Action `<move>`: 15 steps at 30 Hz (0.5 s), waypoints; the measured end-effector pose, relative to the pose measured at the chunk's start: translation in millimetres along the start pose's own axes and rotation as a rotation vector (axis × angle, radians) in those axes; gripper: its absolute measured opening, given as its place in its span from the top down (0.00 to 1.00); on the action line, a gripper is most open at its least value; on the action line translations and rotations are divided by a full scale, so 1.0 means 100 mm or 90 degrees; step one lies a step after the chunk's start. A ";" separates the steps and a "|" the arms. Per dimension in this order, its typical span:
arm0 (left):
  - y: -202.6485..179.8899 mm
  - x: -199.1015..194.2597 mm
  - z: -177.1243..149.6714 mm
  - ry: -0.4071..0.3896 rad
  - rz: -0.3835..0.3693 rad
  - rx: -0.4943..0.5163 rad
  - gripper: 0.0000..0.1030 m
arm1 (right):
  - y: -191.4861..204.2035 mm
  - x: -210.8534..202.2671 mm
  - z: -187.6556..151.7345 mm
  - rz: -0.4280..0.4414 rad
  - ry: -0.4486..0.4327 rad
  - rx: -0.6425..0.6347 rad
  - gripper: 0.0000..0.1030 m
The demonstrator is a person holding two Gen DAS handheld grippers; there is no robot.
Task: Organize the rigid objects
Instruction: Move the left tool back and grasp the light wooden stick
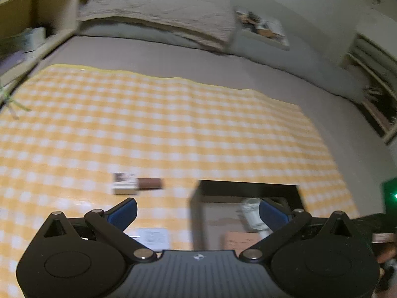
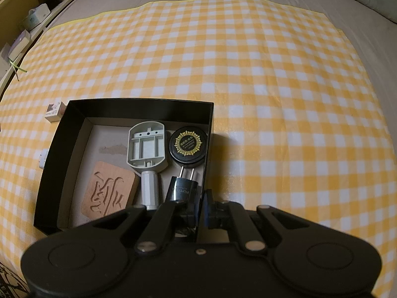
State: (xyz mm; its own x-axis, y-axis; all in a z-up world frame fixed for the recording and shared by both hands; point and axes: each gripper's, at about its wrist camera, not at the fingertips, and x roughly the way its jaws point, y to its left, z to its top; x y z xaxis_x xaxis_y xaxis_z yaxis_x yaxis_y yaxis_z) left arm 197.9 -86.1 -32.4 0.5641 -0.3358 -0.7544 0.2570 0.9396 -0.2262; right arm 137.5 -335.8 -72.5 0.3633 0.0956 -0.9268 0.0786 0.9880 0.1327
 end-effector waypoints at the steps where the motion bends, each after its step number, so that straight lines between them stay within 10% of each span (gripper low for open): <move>1: 0.05 0.01 0.00 0.002 0.012 -0.001 0.00 | 0.00 0.00 0.00 0.000 0.000 0.000 0.95; 15: 0.61 0.26 -0.48 0.131 0.093 -0.014 0.00 | 0.01 0.02 0.01 -0.002 0.000 -0.001 0.95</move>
State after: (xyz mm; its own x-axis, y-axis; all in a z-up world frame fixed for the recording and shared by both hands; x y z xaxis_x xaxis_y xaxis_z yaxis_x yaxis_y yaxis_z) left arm 190.8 -34.0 -95.6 0.4214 -0.1771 -0.8894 0.1659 0.9792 -0.1164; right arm 139.1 -334.9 -74.1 0.3633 0.0931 -0.9270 0.0784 0.9884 0.1300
